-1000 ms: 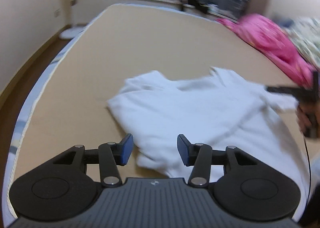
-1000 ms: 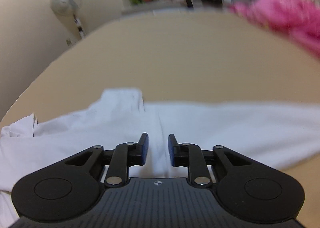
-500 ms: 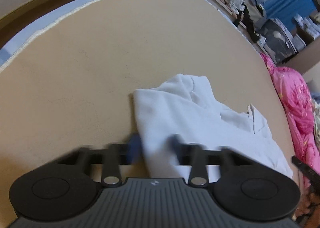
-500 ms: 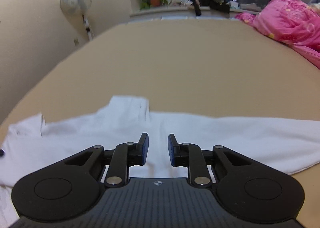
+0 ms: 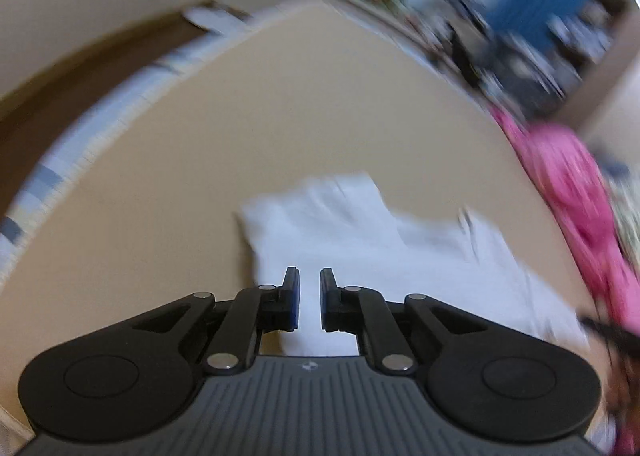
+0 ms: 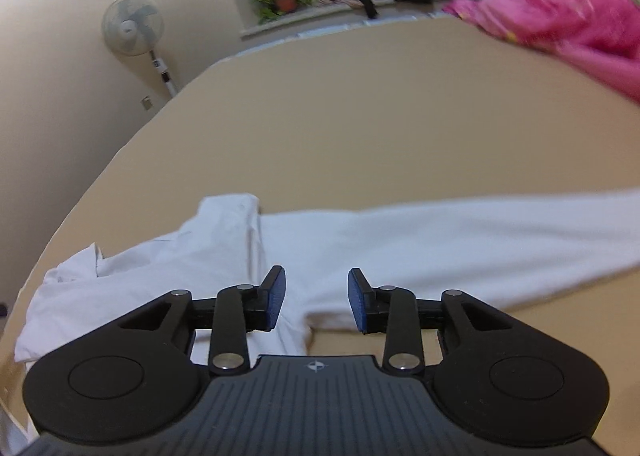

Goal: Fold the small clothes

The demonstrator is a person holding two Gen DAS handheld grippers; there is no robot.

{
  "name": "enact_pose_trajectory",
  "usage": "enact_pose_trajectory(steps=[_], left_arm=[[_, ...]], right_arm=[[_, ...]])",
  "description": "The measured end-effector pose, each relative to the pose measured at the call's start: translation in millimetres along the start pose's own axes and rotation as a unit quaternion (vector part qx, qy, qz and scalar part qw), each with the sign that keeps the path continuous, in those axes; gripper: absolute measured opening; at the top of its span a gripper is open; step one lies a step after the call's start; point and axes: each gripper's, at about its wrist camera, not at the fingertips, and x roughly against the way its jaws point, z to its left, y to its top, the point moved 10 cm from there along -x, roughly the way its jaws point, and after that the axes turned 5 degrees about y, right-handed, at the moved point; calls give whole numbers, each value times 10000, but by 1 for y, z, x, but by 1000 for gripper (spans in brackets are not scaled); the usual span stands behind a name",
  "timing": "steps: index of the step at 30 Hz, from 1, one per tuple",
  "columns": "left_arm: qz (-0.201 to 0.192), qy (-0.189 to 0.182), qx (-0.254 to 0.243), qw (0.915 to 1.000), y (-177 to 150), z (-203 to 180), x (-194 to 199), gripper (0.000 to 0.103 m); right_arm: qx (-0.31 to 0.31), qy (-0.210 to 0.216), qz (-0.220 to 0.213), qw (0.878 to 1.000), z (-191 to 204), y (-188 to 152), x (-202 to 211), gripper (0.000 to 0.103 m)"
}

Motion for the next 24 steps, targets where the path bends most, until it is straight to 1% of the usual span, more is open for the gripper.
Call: enact_pose_trajectory(steps=[1,2,3,4,5,7,8,9,10,11,12,13,14,15,17,18,19,20,21,22,24], left_arm=[[277,130,-356,9989,-11,-5,-10,10],[670,471,-820,9933,-28,-6,-24,12],[926,853,-1231,9844,-41,-2,-34,30],[869,1014,-1435,9806,-41,-4,-34,31],[698,1012,-1434,9820,-33,-9,-28,29],[353,728,-1188,9896,-20,-21,-16,27],[199,604,-1203,9907,-15,-27,-12,27],[139,564,-1316,9896,-14,-33,-13,27],[269,615,-1461,9870,-19,-38,-20,27],[563,754,-1626,9822,-30,-38,-31,27],[858,968,-1869,9738,-43,-38,-43,26],[779,1089,-2119,9681,-44,-43,-43,27],[699,1199,-2257,9643,-41,-51,-38,27],[553,1245,-2209,9657,-34,-58,-28,29],[61,1150,-2009,9728,-20,-70,-3,34],[-216,1079,-1980,9740,-15,-77,10,41],[-475,1050,-2005,9729,-12,-85,20,49],[-748,1100,-2075,9692,-12,-91,29,53],[-1019,1240,-2181,9626,-13,-94,33,58],[-1204,1402,-2309,9553,-17,-95,36,59],[-1153,1775,-2732,9384,-20,-103,20,58]], right_arm=[[-108,-138,8,9998,-7,0,-2,36],[-202,-174,-66,9996,-13,3,-2,36],[-273,-194,-116,9994,-18,4,-2,36],[-315,-251,-125,9991,-22,5,-3,36],[-366,-324,-120,9987,-26,4,-6,37],[-528,-355,-71,9979,-33,1,-7,37],[-584,-326,-57,9977,-35,0,-7,37],[-606,-320,-57,9976,-37,0,-8,38],[-583,-336,-63,9977,-38,1,-8,38],[-543,-354,-68,9979,-38,1,-8,39],[-503,-389,-73,9979,-39,1,-9,39],[-493,-435,-89,9978,-42,2,-9,39],[-515,-471,-118,9975,-45,3,-7,39],[-558,-486,-147,9972,-48,4,-6,39],[-693,-535,-225,9959,-57,8,-3,39],[-784,-573,-274,9949,-64,11,-1,39],[-859,-618,-320,9939,-71,13,0,39],[-930,-673,-366,9927,-78,15,1,39],[-1026,-758,-420,9909,-89,18,2,39],[-1109,-841,-463,9892,-99,20,3,39],[-1318,-1051,-541,9842,-124,21,5,39]])
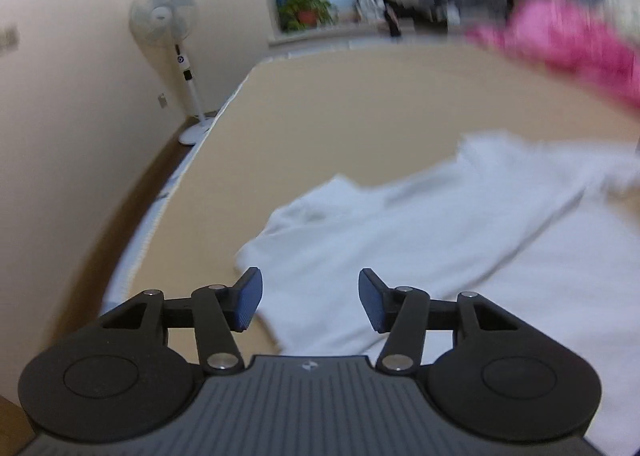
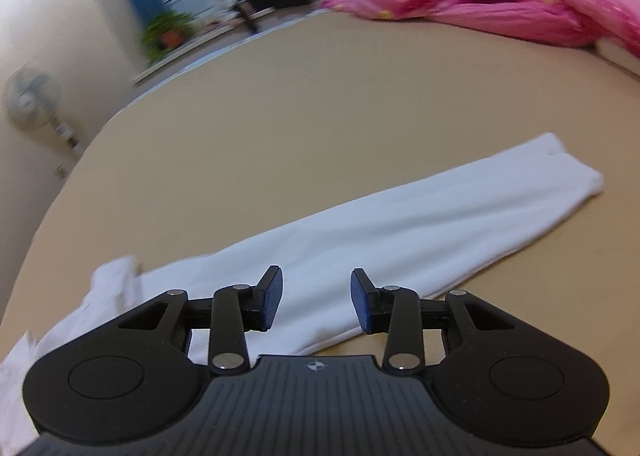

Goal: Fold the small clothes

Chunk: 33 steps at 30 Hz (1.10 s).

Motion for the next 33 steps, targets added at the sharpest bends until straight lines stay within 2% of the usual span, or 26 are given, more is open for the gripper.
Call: enact_pose_trajectory(steps=[2,5,9,12,16,18,19,20,21,22,24,26,29,31,33], left_arm=[[-151,82,-20,9999,6,-2,-4,58],[-88,-64,380,9992,14,-3,-14,58],[-114,-95,627,9979,14,3,-13,58],[-90,-155,810,9966,14,7,-11,58],[-54,-162,779,9968,14,3,-15,58],[-53,-177,759,9969,14,2,-14,58],[-53,-176,752,9970,13,2,-14,58],[-53,-163,749,9970,13,3,-15,58],[-58,-151,755,9970,12,4,-15,58],[-63,-134,768,9969,12,5,-15,58],[-67,-86,813,9966,11,11,-15,58],[-50,-10,866,9962,9,17,-15,58],[49,129,1044,9944,6,30,-17,58],[126,171,1289,9914,4,41,-17,58],[179,176,1573,9872,2,51,-16,58]], right_arm=[[-252,-193,-71,9995,-26,8,-5,39],[-695,-477,-195,9963,-69,18,-12,38],[-1428,-897,-322,9851,-129,19,-22,38],[-1721,-1115,-360,9781,-159,12,-30,38],[-1624,-997,-544,9802,-168,14,-42,37],[-1691,-767,-687,9802,-170,17,-48,38],[-1787,-646,-772,9787,-171,18,-50,36],[-1890,-580,-842,9766,-174,18,-53,27],[-1973,-584,-901,9744,-177,18,-53,10],[-2071,-573,-950,9720,-181,19,-54,3],[-2220,-571,-1065,9675,-181,23,-53,4],[-1935,-654,-1303,9702,-162,37,-46,3],[-1014,-508,-1719,9786,-94,63,-27,3],[-101,95,-1986,9800,-7,69,-11,3],[912,998,-2109,9681,94,51,10,3]])
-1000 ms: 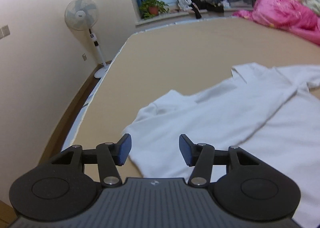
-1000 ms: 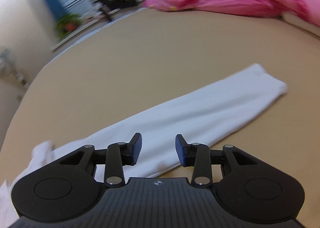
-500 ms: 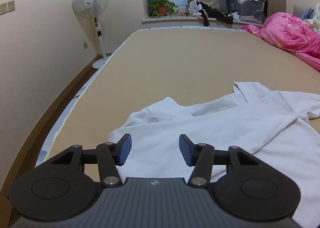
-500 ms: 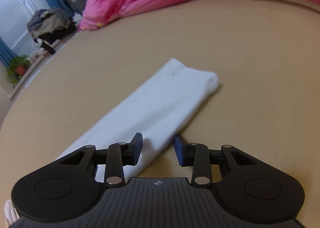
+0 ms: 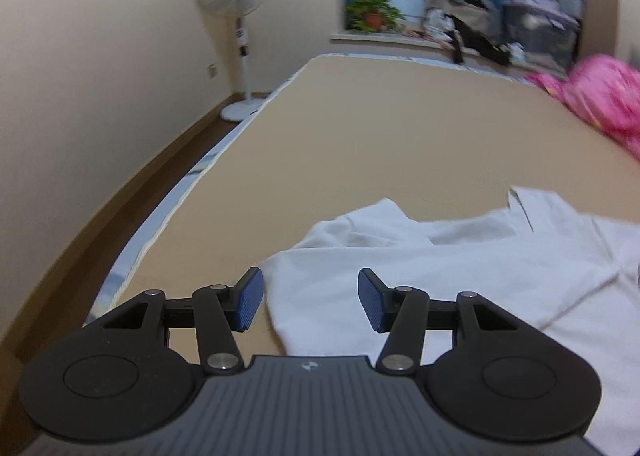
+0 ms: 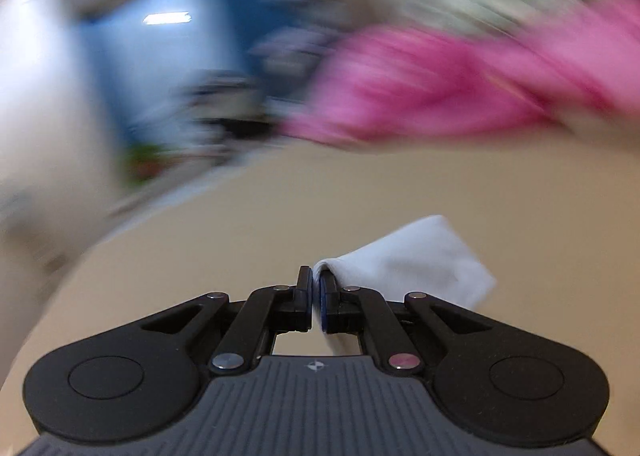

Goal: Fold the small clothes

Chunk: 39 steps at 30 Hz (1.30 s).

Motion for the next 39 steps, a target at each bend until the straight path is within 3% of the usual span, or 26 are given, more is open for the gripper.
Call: enact_pose_trajectory(steps=[2,3,5,6,7,8,10,12,15,16,18,21,24,26,31,34,38,39], left_arm=[[49,34,161,9999,-1,9,1,58],[65,55,191,9998,-2,12,2,58],[116,32,292,9995,-3,18,2,58],[161,-12,377,9992,-4,21,3,58],[223,-81,478,9986,-5,23,2,58],[292,-159,567,9978,-6,24,2,58],[442,-308,732,9959,-9,25,1,58],[573,-512,863,9933,-11,24,-1,53],[898,-845,1113,9861,-17,23,-10,24],[1023,-898,1206,9833,-20,24,-15,21],[1273,-929,1409,9774,-26,28,-24,21],[1575,-965,1628,9692,-34,29,-38,21],[1901,-1029,1765,9603,-42,24,-52,21],[2145,-1051,1865,9530,-50,22,-59,23],[2223,-862,1826,9538,-57,23,-57,24],[2183,-973,1814,9539,-57,20,-51,24],[2133,-923,1511,9608,-57,15,-49,24],[2113,-873,1423,9631,-57,14,-49,18]], right_arm=[[561,1333,53,9895,108,-15,17,3],[800,1982,198,9767,159,-31,29,3],[1015,3144,918,9394,238,-80,51,5],[1060,3559,1516,9161,265,-111,59,12],[1191,3790,2178,8915,284,-146,66,14],[1392,3837,2578,8757,293,-171,73,15],[1751,3696,2895,8654,289,-191,83,15],[1870,3356,3170,8671,269,-187,85,24],[1845,2889,3306,8793,230,-163,95,35],[1824,2748,3265,8858,218,-153,96,37],[1663,2540,3141,8995,193,-142,107,45],[1328,2162,3004,9194,153,-146,103,46],[831,1582,3243,9289,127,-169,88,46],[374,1708,3139,9332,124,-167,76,46],[-363,1487,3471,9253,105,-191,45,46],[-725,1342,3337,9302,96,-186,34,46],[-1219,1216,3198,9317,85,-186,14,46],[-1287,1130,3267,9295,83,-192,9,46]])
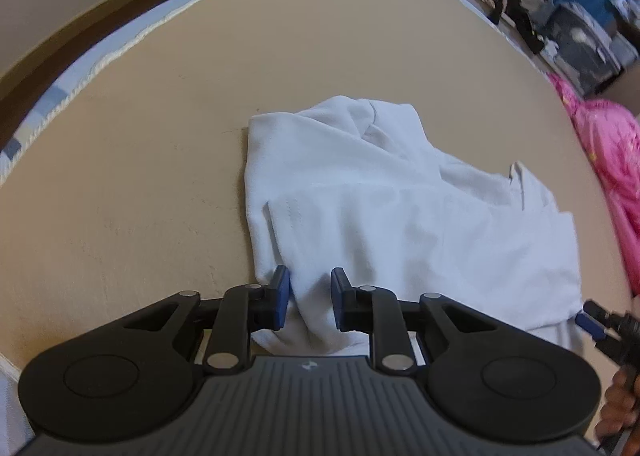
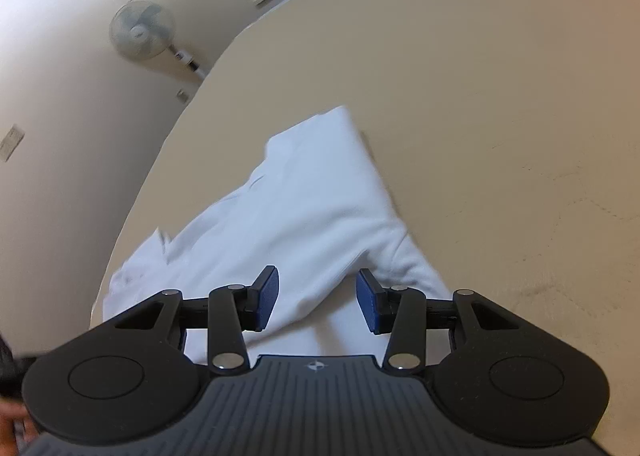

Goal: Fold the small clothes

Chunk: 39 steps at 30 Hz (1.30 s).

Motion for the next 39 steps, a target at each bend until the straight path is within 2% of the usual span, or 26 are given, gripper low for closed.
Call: enact_pose_trajectory(steps=[1,2,4,5,7,9,10,11,13,15,16,17,19,21,23,25,26,27,28,29,30,31,34,35,37,39], left_arm=[[-33,77,-86,9999,0,0,0,10],[-72,129,-150,9998,0,-1,1,8],[-211,149,-253,9993,2,-3,5,3],[-347,186,-347,9986,4,-4,9,3],[-735,188,-568,9955,12,-10,23,3],[-1090,-12,-695,9916,18,-17,40,3],[-1141,-155,-732,9906,18,-21,45,3],[-1104,-173,-802,9905,15,-22,45,3],[-788,10,-915,9927,5,-22,33,3],[-544,159,-966,9937,0,-20,23,4],[-494,198,-921,9943,0,-17,21,5],[-479,168,-812,9954,1,-15,22,6],[-594,96,-626,9962,5,-11,29,9],[-841,71,-627,9945,9,-12,39,9],[-963,-313,-636,9928,11,-25,47,9],[-799,-612,-820,9915,5,-41,43,13],[-582,-596,-949,9920,-1,-45,34,16],[-232,-400,-1116,9927,-12,-46,20,25],[113,-79,-1297,9915,-24,-42,6,22],[218,91,-1476,9888,-31,-40,-1,23],[64,110,-1624,9866,-29,-44,4,24],[-131,36,-1676,9858,-26,-49,12,26],[-461,-209,-1623,9854,-23,-53,29,28],[-457,-170,-1613,9857,-23,-50,28,29],[-98,235,-1702,9851,-34,-38,9,29],[-247,269,-1920,9807,-35,-43,12,29]], right_arm=[[-114,-53,49,9999,-4,-2,-6,46],[-254,-80,91,9996,-8,-4,-11,42],[-343,-91,59,9994,-9,-4,-16,25],[-334,-42,2,9994,-6,-2,-16,4],[-398,78,-341,9986,0,10,-4,3],[-519,179,-940,9941,3,30,17,2],[-602,174,-1132,9916,1,37,25,2],[-673,-2,-1224,9902,-6,40,29,2],[-750,-283,-944,9923,-20,33,20,2],[-872,-433,-152,9951,-28,13,-3,4],[-842,-643,104,9943,-31,5,-8,4],[-749,-862,75,9934,-31,4,-4,5],[-570,-955,-203,9936,-21,12,10,7],[-165,-748,-559,9955,4,25,26,8],[367,-417,-792,9953,29,31,32,13],[770,-115,-886,9930,47,33,24,24],[795,-52,-816,9935,47,32,15,31],[754,-86,-634,9951,40,28,-2,35],[720,-268,-435,9961,28,25,-14,35],[666,-581,-187,9959,13,18,-28,35],[550,-683,-90,9961,1,15,-33,27],[413,-641,-139,9970,-4,16,-34,24],[610,-639,-443,9951,4,24,-25,25],[797,-739,-416,9932,4,24,-26,25],[735,-761,-220,9941,-10,24,-33,23],[448,-727,-226,9961,-11,22,-22,21]])
